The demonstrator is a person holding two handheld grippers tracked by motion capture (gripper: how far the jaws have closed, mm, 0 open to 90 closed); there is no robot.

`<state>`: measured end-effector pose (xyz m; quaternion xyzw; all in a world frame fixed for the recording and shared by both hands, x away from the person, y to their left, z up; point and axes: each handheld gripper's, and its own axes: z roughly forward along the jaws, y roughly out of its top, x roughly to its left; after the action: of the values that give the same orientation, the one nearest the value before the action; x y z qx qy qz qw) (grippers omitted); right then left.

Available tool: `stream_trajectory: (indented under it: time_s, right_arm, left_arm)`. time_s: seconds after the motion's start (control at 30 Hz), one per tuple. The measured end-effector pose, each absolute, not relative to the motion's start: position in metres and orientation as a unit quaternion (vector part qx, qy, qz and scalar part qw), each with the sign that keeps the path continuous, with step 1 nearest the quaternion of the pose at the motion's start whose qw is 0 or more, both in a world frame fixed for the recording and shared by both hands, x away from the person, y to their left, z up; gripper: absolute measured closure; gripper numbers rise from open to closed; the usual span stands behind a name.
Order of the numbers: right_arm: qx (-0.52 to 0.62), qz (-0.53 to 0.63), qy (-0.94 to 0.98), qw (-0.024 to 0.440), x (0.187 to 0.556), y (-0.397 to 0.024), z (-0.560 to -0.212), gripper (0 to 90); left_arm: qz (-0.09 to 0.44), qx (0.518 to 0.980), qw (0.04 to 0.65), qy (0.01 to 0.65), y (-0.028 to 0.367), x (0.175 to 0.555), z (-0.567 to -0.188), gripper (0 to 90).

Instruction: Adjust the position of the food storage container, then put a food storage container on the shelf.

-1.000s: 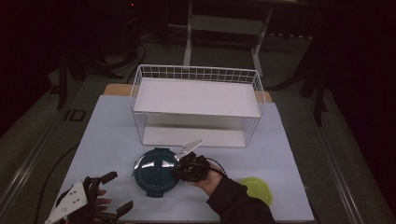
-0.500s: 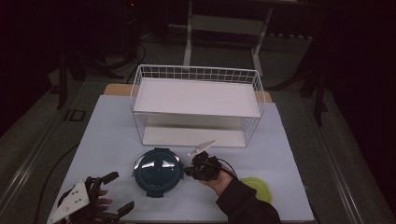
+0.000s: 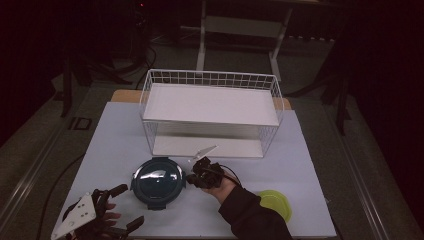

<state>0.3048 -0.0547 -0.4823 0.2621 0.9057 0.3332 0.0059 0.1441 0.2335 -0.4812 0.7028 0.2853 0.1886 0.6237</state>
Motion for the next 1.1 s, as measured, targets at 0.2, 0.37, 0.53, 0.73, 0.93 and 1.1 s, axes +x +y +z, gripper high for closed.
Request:
stream_trajectory:
  time_s: [0.2, 0.37, 0.53, 0.73, 0.93, 1.1]
  right_arm:
    - [0.264, 0.340, 0.903, 0.009, 0.301, -0.057, -0.482, 89.7]
    - [0.273, 0.361, 0.892, 0.020, 0.294, -0.068, -0.475, 81.5]
    - [0.268, 0.383, 0.883, 0.034, 0.284, -0.074, -0.466, 48.9]
    - [0.259, 0.419, 0.870, 0.030, 0.277, -0.078, -0.462, 15.0]
    - [0.268, 0.432, 0.859, 0.064, 0.268, -0.080, -0.450, 13.3]
    - [0.263, 0.463, 0.835, 0.138, 0.261, -0.080, -0.435, 12.3]
  left_arm:
    - [0.187, 0.702, 0.624, 0.288, 0.234, 0.144, -0.481, 0.0]
    - [0.186, 0.703, 0.623, 0.287, 0.233, 0.144, -0.482, 0.0]
    - [0.185, 0.705, 0.621, 0.289, 0.233, 0.145, -0.482, 0.0]
    - [0.191, 0.701, 0.618, 0.298, 0.234, 0.146, -0.478, 0.0]
    - [0.198, 0.719, 0.597, 0.294, 0.236, 0.150, -0.461, 0.0]
    - [0.181, 0.730, 0.578, 0.316, 0.246, 0.157, -0.450, 0.0]
